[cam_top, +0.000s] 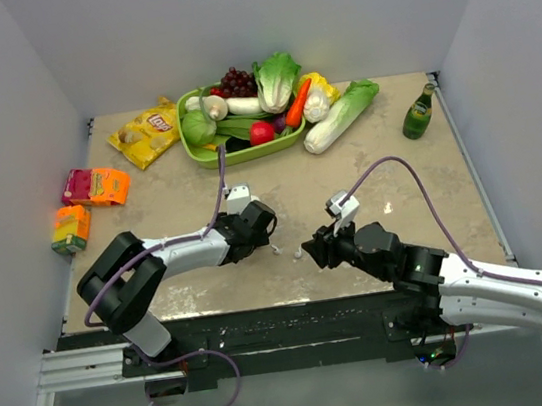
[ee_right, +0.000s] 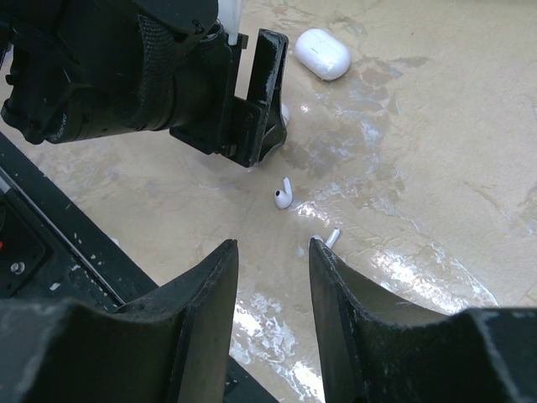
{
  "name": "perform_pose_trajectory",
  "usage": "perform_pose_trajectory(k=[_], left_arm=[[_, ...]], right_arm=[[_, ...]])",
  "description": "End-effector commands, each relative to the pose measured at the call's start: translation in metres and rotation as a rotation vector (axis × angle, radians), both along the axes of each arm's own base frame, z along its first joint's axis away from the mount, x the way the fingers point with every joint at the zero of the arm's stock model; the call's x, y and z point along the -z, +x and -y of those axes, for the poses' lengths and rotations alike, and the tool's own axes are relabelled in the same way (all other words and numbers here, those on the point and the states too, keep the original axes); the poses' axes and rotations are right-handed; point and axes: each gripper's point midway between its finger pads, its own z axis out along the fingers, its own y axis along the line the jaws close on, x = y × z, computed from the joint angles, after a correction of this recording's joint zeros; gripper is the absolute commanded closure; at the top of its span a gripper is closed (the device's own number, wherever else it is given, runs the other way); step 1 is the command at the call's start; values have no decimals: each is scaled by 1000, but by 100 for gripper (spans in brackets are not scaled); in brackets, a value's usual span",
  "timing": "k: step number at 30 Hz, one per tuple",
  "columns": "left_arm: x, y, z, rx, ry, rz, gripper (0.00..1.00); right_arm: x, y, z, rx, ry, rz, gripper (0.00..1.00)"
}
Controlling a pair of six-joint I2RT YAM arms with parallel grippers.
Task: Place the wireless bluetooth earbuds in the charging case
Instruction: Pick up the charging case at the center of the board.
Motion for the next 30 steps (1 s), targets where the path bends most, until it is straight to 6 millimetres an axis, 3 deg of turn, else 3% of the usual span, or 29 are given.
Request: perform_pose_trajectory(k=[1, 13, 20, 26, 29, 30], left_arm=[[24, -20, -3, 12, 14, -100, 28], [27, -17, -1, 20, 23, -97, 22], [30, -18, -1, 30, 18, -102, 30], [33, -21, -2, 41, 10, -103, 52], [27, -20, -3, 43, -11, -72, 75], [22, -21, -5, 47, -23, -53, 94]], right_arm=[[-10, 3, 1, 21, 45, 21, 57], [-9, 2, 1, 20, 45, 19, 57], [-7, 2, 1, 20, 38, 16, 57], [-9, 3, 1, 20, 41, 16, 57], [-13, 2, 1, 20, 45, 19, 57], [-14, 3, 1, 21, 45, 19, 57]])
